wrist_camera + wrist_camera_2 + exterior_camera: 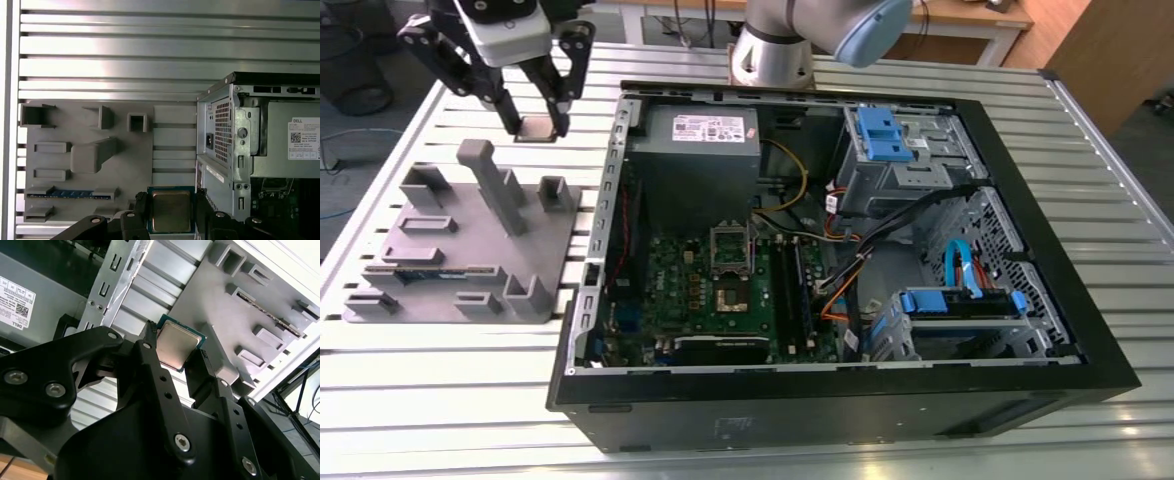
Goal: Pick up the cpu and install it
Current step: 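Pick up the cpu and move it towards the insertion slot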
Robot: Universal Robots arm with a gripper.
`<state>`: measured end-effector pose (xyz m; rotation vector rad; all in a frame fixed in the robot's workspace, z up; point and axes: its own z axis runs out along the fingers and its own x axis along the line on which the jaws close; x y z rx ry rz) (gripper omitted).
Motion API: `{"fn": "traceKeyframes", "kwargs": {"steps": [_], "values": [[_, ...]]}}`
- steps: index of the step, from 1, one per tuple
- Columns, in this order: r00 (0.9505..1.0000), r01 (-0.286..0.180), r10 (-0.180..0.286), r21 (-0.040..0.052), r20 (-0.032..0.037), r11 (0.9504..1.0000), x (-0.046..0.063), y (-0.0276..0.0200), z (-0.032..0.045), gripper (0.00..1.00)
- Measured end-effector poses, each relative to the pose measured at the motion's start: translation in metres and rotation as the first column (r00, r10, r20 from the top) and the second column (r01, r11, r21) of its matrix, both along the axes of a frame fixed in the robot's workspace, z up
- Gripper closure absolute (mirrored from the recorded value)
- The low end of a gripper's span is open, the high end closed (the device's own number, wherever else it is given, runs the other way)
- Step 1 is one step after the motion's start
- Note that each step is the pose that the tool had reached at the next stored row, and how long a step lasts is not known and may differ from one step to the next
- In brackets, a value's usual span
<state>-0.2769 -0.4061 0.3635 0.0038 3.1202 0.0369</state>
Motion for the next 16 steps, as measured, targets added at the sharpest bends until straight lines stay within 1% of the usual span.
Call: {"fn": "traceKeyframes", "kwargs": {"steps": [15,16], "values": [[1.0000,0.000,0.000,0.0000,0.0000,1.0000,0.036,0.0000,-0.0001,0.53],[1.0000,0.000,0.000,0.0000,0.0000,1.0000,0.041,0.0000,-0.0001,0.53]]}}
